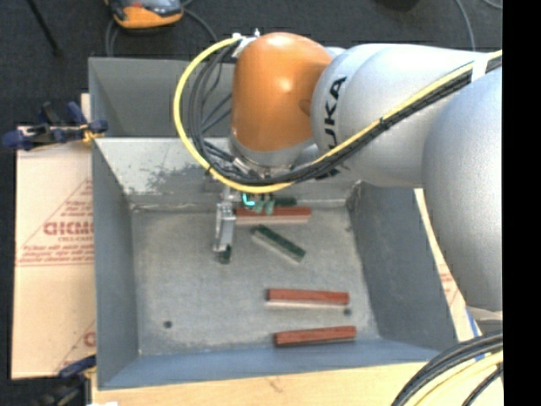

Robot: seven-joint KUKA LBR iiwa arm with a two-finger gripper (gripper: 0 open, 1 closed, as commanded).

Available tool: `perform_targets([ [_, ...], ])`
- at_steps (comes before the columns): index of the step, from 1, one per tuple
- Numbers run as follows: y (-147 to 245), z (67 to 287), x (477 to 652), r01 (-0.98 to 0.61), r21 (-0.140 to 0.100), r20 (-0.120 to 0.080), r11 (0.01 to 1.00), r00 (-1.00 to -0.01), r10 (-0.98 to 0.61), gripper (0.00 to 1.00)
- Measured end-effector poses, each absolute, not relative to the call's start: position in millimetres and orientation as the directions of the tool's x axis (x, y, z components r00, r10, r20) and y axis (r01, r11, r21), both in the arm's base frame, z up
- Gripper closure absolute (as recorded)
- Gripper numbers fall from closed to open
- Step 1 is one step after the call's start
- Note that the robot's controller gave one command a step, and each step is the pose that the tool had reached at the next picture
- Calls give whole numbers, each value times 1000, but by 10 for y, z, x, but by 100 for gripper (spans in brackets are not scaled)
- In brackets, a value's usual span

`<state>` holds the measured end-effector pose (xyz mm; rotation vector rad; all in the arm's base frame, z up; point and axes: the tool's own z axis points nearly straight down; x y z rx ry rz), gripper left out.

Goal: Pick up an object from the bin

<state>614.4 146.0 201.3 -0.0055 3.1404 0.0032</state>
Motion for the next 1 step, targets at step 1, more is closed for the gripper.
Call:
perform_targets([
  [1, 1458, 2025, 6155, -2, 3, -4, 1000, -1000, -2, 0],
])
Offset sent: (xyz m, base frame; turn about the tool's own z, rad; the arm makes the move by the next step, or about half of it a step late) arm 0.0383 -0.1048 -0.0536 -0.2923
